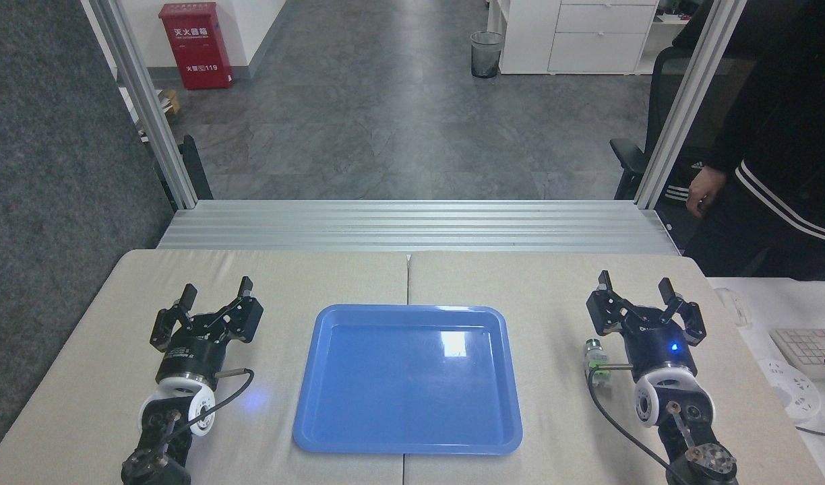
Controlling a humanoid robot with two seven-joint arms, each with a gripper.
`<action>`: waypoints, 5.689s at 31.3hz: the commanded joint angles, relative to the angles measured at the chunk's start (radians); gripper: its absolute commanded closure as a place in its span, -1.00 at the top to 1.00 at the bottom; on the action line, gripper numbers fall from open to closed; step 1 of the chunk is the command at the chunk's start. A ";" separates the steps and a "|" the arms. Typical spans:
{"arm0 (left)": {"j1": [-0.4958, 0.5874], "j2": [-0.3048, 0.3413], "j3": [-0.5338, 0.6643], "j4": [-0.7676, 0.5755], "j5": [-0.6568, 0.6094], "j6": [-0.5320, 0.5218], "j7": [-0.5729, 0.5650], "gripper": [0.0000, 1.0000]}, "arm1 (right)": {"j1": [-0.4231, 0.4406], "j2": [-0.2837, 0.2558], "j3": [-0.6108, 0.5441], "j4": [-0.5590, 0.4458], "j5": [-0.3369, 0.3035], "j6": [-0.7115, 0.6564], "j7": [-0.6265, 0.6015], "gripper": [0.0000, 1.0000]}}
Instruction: Pick up switch part and place in tray
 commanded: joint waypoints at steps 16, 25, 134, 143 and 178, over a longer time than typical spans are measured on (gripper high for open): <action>-0.003 0.005 0.003 0.001 0.003 0.001 -0.002 1.00 | 0.004 -0.018 -0.014 -0.062 -0.023 0.000 0.057 0.98; -0.002 0.007 0.003 0.001 0.003 0.001 -0.002 1.00 | 0.002 -0.040 -0.014 -0.058 -0.023 0.000 0.053 0.97; 0.005 -0.001 0.000 -0.003 0.000 -0.004 0.001 1.00 | 0.042 0.029 0.036 -0.047 0.014 0.062 0.021 -1.00; 0.005 -0.001 0.000 -0.005 -0.002 -0.005 0.001 1.00 | 0.088 0.115 0.310 -0.220 0.106 0.101 0.076 -1.00; 0.009 -0.004 0.000 -0.019 0.000 -0.001 -0.002 1.00 | 0.119 0.287 0.539 -0.042 0.313 0.103 0.366 0.25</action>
